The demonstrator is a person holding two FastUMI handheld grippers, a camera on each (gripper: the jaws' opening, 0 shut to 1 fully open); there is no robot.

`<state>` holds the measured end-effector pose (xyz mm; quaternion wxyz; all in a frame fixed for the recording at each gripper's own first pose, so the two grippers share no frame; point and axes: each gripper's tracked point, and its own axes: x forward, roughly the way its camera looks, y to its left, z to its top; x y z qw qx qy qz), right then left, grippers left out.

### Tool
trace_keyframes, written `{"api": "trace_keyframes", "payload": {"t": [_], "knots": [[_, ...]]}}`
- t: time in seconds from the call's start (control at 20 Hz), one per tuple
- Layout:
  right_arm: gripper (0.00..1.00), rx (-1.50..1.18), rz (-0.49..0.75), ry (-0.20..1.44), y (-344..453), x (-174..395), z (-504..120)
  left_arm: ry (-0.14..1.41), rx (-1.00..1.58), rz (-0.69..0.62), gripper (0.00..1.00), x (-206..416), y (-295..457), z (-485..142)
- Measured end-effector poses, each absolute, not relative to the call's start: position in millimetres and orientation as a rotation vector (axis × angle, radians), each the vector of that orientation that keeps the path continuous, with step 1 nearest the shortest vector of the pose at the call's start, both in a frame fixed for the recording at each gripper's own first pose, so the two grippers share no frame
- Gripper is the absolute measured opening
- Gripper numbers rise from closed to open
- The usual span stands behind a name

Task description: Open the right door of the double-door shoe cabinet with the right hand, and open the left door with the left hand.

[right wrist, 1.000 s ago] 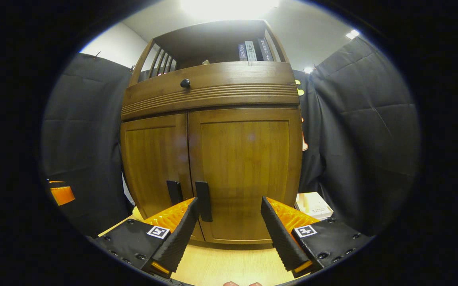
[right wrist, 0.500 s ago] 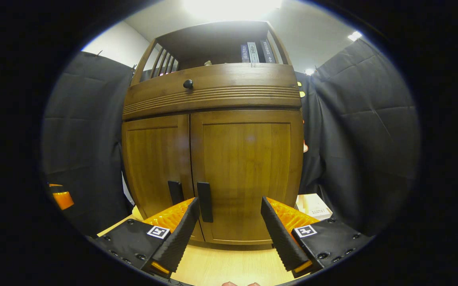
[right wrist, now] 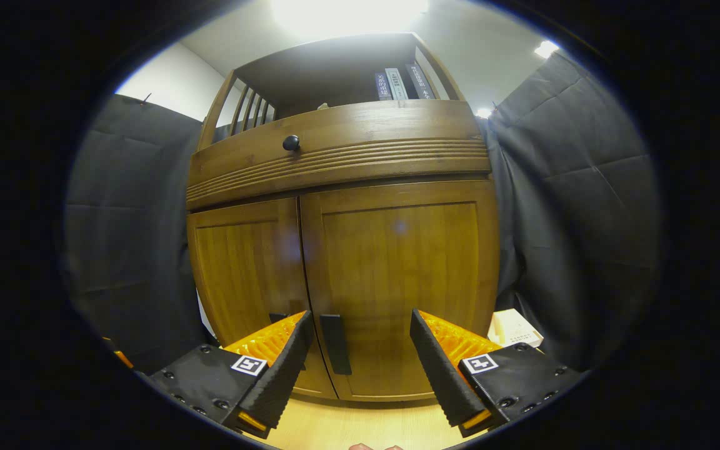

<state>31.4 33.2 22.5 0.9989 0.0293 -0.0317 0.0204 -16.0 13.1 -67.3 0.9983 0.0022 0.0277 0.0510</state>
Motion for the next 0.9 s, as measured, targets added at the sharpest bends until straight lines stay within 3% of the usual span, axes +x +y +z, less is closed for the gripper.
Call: {"api": "trace_keyframes", "payload": {"t": [0.2,0.25,0.45,0.5,0.6,0.75,0.9], "knots": [[1.0,0.057,0.049,-0.084,52,62,25,0.065,0.016,0.117,0.99,-15,15,-71],[0.93,0.061,0.051,-0.08,56,70,24,0.065,0.008,0.12,0.99,-14,15,-71],[0.92,0.043,0.034,-0.058,64,97,12,0.082,-0.028,0.14,0.99,-15,15,-75],[0.98,0.036,0.023,-0.051,63,105,9,0.094,-0.033,0.149,0.99,-14,14,-80],[1.0,0.031,0.001,-0.029,60,118,-2,0.115,-0.037,0.168,0.97,-14,14,-86],[0.93,0.045,-0.014,0.014,58,130,-18,0.129,-0.036,0.196,0.97,-14,17,-89],[0.93,0.021,-0.001,0.029,64,137,-27,0.139,-0.053,0.215,0.99,-14,17,-94]]}}
